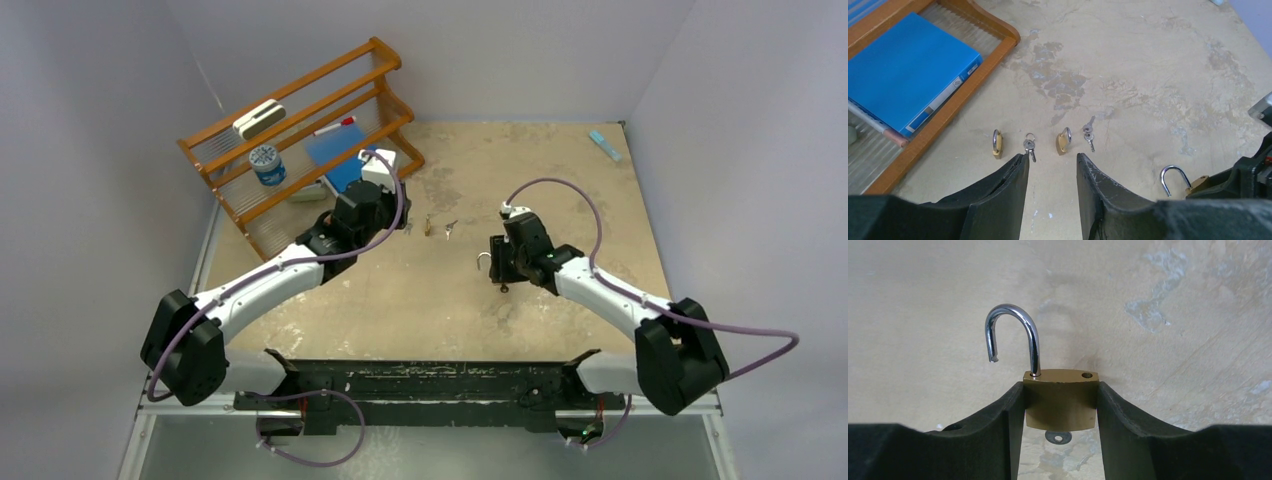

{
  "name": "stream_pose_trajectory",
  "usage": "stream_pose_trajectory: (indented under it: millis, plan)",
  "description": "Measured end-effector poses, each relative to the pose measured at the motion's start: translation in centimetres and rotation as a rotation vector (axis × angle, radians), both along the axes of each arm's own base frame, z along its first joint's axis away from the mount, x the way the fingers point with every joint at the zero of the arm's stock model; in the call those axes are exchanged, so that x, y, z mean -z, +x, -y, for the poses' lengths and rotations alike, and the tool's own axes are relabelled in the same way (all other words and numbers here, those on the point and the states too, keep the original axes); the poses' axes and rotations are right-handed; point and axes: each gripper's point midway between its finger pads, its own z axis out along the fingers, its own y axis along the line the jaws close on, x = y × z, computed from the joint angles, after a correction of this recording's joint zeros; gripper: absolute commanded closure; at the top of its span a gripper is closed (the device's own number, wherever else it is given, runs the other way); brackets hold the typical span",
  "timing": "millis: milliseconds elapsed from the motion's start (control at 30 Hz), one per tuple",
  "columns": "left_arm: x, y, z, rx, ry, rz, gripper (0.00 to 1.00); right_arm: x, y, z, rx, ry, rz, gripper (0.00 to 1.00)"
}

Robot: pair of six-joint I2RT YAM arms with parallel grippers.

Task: Lock with the key
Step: Pick up the lock from the center of the board.

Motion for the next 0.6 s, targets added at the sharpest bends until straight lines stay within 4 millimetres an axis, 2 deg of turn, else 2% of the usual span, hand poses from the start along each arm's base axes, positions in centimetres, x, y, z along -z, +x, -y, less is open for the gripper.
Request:
stream_pose_trajectory:
  millis: [400,600]
  plan:
    - [-1.0,-0.1,-1.4,0.062,-0.062,0.007,0.61,-7.9,0.5,-3.6,-0.25,0.166,0.205,1.0]
    - [-2.4,-1.6,1.0,0.227,-0.133,0.024,0.61,-9.6,-0.3,-4.9,-0.349,0.223,0.235,1.0]
